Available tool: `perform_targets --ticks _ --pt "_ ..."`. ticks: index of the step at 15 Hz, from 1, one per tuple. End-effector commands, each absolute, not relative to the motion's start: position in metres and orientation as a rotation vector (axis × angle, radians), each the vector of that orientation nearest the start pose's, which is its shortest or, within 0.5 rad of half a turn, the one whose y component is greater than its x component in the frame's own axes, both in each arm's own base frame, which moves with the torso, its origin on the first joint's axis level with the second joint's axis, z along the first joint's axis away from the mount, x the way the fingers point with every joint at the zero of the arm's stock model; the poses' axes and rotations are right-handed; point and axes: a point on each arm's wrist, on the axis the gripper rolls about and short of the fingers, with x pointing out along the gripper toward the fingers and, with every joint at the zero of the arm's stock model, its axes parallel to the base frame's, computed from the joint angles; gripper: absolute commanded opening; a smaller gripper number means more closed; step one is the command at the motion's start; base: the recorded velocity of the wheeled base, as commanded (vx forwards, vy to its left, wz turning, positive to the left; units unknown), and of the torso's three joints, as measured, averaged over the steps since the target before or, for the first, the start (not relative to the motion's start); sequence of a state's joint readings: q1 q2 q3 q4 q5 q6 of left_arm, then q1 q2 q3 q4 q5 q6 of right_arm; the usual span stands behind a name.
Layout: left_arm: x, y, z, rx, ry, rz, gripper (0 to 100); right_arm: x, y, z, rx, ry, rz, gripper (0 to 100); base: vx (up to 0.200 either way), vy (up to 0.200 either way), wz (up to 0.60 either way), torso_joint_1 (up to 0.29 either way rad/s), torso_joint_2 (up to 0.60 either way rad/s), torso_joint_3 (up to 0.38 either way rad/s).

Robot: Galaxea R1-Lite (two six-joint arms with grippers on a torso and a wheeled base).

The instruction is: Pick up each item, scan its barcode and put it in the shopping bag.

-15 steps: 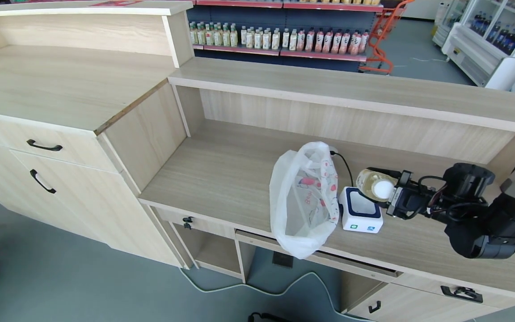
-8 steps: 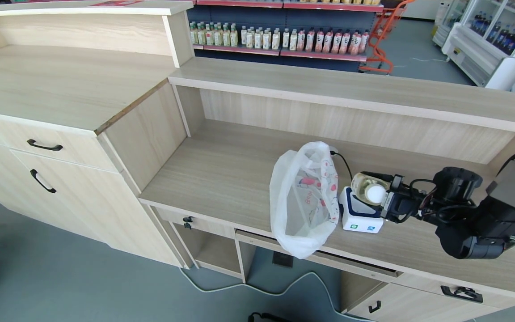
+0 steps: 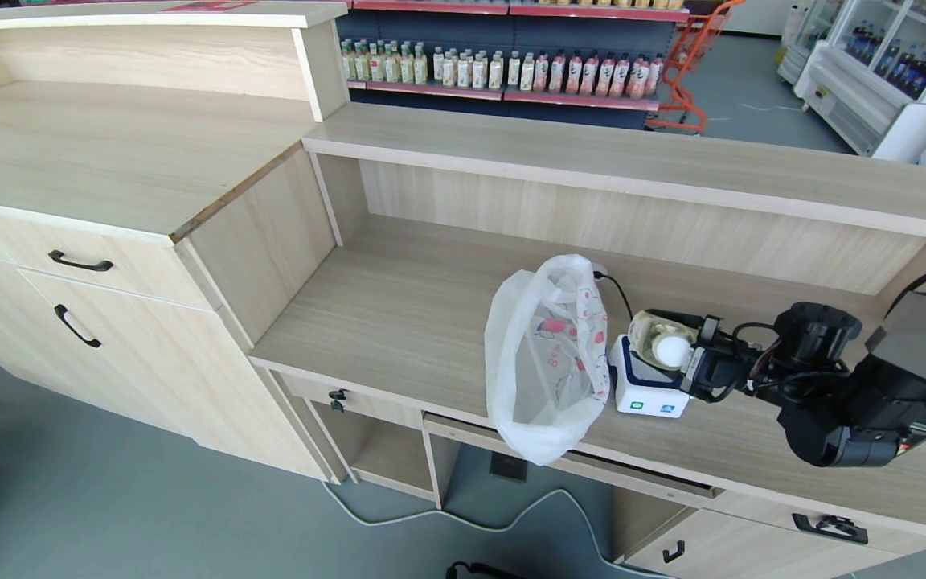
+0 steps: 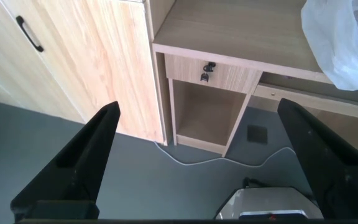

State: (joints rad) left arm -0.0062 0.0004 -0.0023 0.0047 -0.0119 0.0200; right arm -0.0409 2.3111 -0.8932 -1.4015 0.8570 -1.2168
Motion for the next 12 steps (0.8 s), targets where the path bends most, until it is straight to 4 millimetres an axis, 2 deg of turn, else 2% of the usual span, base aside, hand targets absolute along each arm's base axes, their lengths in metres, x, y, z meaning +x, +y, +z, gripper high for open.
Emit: perform_targets --ticks 1,3,4,6,7,8,9,10,12 --pt "-0.023 0.0 0.075 0.02 0.003 -0.018 100 0.398 0.004 0.067 -1.124 -0.492 0.716 0 0.0 0.0 0.0 0.0 0.0 0.0" --pt "-0.023 0.0 0.075 0.02 0.003 -0.018 100 0.393 0.005 0.093 -1.063 -0.508 0.705 0 0.0 0.0 0.0 0.0 0.0 0.0" --pt "-0.023 0.0 0.075 0.02 0.003 -0.018 100 0.38 0.005 0.126 -0.975 -0.519 0.697 0 0.0 0.0 0.0 0.0 0.0 0.0" --pt "-0.023 0.0 0.076 0.02 0.001 -0.018 100 0.341 0.003 0.188 -0.739 -0.472 0.678 0 0.0 0.0 0.0 0.0 0.0 0.0" --pt "-0.023 0.0 0.075 0.02 0.003 -0.018 100 0.322 -0.001 0.208 -0.624 -0.428 0.623 0 0.0 0.0 0.0 0.0 0.0 0.0" --pt "-0.023 0.0 0.075 0.02 0.003 -0.018 100 0.308 -0.005 0.219 -0.53 -0.398 0.571 0 0.0 0.0 0.0 0.0 0.0 0.0" --pt "-0.023 0.0 0.075 0.02 0.003 -0.018 100 0.284 -0.013 0.229 -0.324 -0.339 0.439 0 0.0 0.0 0.0 0.0 0.0 0.0" --pt "-0.023 0.0 0.075 0.02 0.003 -0.018 100 0.276 -0.02 0.225 -0.235 -0.3 0.35 0 0.0 0.0 0.0 0.0 0.0 0.0" --pt "-0.023 0.0 0.076 0.02 0.001 -0.018 100 0.261 -0.039 0.204 -0.189 -0.227 0.251 0 0.0 0.0 0.0 0.0 0.0 0.0"
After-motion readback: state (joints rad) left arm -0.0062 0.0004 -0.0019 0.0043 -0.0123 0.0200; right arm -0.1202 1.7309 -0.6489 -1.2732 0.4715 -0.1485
